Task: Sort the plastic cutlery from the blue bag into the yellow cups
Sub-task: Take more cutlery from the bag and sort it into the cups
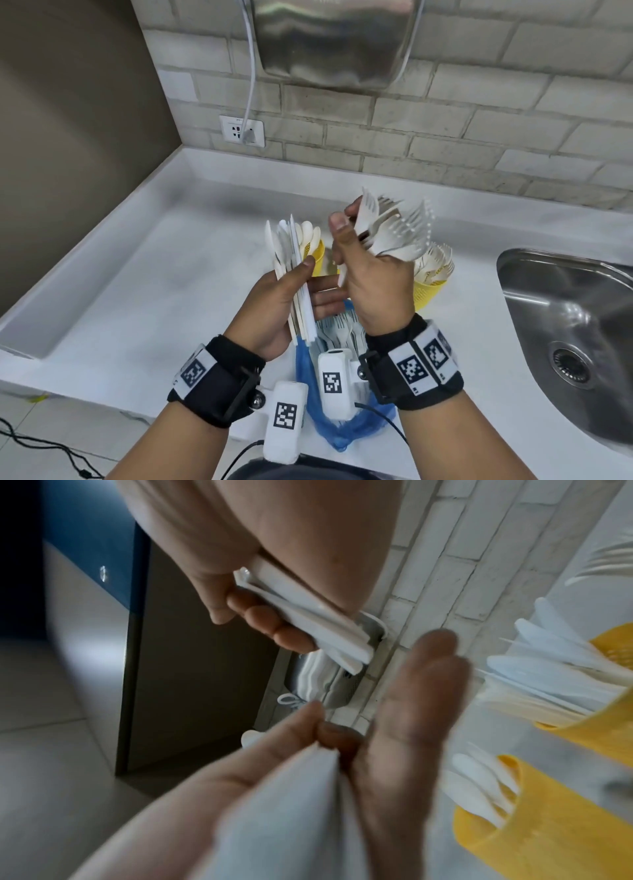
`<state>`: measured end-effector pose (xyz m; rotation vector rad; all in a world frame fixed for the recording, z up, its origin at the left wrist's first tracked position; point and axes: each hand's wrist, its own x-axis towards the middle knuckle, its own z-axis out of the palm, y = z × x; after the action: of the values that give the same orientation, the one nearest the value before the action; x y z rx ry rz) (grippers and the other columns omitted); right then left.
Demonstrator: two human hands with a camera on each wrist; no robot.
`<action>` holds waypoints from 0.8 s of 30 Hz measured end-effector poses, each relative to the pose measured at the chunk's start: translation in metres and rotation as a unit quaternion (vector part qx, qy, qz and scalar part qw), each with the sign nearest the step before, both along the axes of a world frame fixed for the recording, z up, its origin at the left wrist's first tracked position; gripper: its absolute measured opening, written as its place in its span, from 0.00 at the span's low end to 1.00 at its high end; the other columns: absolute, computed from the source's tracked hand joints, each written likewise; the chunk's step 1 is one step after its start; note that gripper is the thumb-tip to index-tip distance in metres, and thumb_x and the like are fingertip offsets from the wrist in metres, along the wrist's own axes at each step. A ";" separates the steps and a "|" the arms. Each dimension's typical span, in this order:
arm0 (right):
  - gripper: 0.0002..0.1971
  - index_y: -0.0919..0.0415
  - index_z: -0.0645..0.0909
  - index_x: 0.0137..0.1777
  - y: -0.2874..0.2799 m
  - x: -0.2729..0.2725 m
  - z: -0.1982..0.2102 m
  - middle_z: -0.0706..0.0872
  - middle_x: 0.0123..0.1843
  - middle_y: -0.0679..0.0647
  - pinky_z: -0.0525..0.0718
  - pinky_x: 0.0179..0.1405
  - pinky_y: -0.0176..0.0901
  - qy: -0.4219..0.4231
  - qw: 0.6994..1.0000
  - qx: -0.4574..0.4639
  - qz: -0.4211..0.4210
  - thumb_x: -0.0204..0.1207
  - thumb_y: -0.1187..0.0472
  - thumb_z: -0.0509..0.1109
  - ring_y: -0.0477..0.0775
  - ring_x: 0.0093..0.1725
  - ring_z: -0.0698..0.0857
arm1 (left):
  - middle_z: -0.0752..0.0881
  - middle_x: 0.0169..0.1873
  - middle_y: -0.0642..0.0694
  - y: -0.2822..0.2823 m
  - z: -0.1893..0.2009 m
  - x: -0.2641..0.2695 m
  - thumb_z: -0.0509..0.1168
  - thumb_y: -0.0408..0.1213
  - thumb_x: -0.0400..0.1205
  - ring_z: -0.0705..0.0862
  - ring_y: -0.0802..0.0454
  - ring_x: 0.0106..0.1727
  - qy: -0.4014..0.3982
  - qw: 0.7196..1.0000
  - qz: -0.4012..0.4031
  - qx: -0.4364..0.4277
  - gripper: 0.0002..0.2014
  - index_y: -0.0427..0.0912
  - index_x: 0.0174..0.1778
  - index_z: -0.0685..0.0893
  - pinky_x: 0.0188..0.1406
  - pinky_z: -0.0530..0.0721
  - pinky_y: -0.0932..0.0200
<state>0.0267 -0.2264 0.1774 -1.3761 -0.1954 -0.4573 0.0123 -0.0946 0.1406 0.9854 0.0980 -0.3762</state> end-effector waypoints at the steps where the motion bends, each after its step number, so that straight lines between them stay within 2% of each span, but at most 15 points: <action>1: 0.05 0.60 0.83 0.53 0.001 -0.002 -0.004 0.86 0.41 0.51 0.86 0.47 0.51 0.007 1.000 -0.010 0.004 0.81 0.64 0.77 0.51 0.38 0.85 | 0.83 0.65 0.18 0.001 0.001 0.001 0.61 0.42 0.90 0.89 0.28 0.61 0.002 1.000 0.001 -0.014 0.21 0.29 0.73 0.80 0.56 0.91 0.42; 5: 0.07 0.63 0.87 0.52 0.003 -0.008 -0.018 0.91 0.40 0.47 0.89 0.47 0.45 0.056 0.997 -0.033 0.045 0.78 0.62 0.79 0.48 0.41 0.91 | 0.87 0.67 0.31 0.000 0.000 0.001 0.57 0.41 0.92 0.88 0.35 0.67 -0.011 0.999 -0.006 -0.034 0.18 0.45 0.76 0.83 0.68 0.87 0.43; 7: 0.12 0.65 0.88 0.54 0.003 -0.009 -0.022 0.93 0.39 0.46 0.88 0.45 0.39 0.106 0.993 -0.014 0.056 0.76 0.58 0.81 0.45 0.42 0.92 | 0.87 0.67 0.29 -0.002 -0.006 0.002 0.59 0.41 0.92 0.87 0.33 0.68 0.017 0.999 0.017 -0.025 0.20 0.37 0.77 0.81 0.66 0.88 0.45; 9: 0.12 0.66 0.87 0.51 0.003 -0.010 -0.022 0.92 0.36 0.45 0.87 0.42 0.38 0.112 0.992 0.004 0.054 0.75 0.57 0.81 0.44 0.38 0.91 | 0.86 0.67 0.26 -0.004 -0.010 0.002 0.60 0.41 0.92 0.87 0.31 0.68 0.036 0.999 0.029 -0.026 0.21 0.32 0.76 0.79 0.63 0.90 0.45; 13: 0.13 0.54 0.81 0.38 -0.002 -0.010 -0.020 0.84 0.30 0.38 0.81 0.39 0.40 0.079 0.996 0.002 0.030 0.76 0.49 0.79 0.41 0.31 0.84 | 0.84 0.69 0.26 -0.007 -0.011 0.004 0.61 0.42 0.92 0.85 0.29 0.70 0.039 0.999 0.010 -0.027 0.21 0.32 0.76 0.79 0.61 0.90 0.44; 17: 0.14 0.49 0.82 0.38 -0.009 -0.009 -0.021 0.85 0.32 0.39 0.83 0.45 0.48 0.067 0.997 -0.033 0.003 0.77 0.42 0.78 0.45 0.34 0.85 | 0.82 0.70 0.22 -0.013 -0.012 0.003 0.59 0.40 0.92 0.86 0.30 0.68 0.059 0.997 -0.045 -0.033 0.22 0.28 0.76 0.77 0.60 0.90 0.44; 20: 0.14 0.56 0.84 0.40 -0.015 -0.013 -0.018 0.86 0.32 0.40 0.85 0.43 0.43 0.055 0.998 -0.039 0.017 0.78 0.48 0.78 0.43 0.34 0.87 | 0.79 0.72 0.21 -0.016 -0.018 0.004 0.62 0.40 0.91 0.81 0.28 0.73 0.074 0.996 -0.032 -0.038 0.23 0.26 0.77 0.76 0.60 0.90 0.47; 22: 0.12 0.60 0.85 0.41 -0.020 -0.014 -0.019 0.87 0.33 0.42 0.86 0.42 0.44 0.046 0.998 -0.035 0.029 0.78 0.52 0.79 0.44 0.35 0.88 | 0.79 0.74 0.23 -0.017 -0.022 0.006 0.63 0.39 0.90 0.76 0.28 0.79 0.088 0.995 -0.011 -0.035 0.23 0.28 0.77 0.76 0.61 0.90 0.48; 24: 0.09 0.57 0.87 0.44 -0.023 -0.014 -0.023 0.88 0.35 0.45 0.89 0.42 0.51 0.060 0.997 -0.012 0.053 0.77 0.53 0.81 0.47 0.37 0.89 | 0.79 0.74 0.25 -0.018 -0.024 0.009 0.64 0.38 0.90 0.75 0.31 0.80 0.086 0.996 -0.004 -0.017 0.20 0.33 0.76 0.80 0.71 0.84 0.46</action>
<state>0.0131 -0.2491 0.1548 -1.4041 -0.1749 -0.2844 0.0214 -0.1125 0.1169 0.9183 0.2437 -0.4684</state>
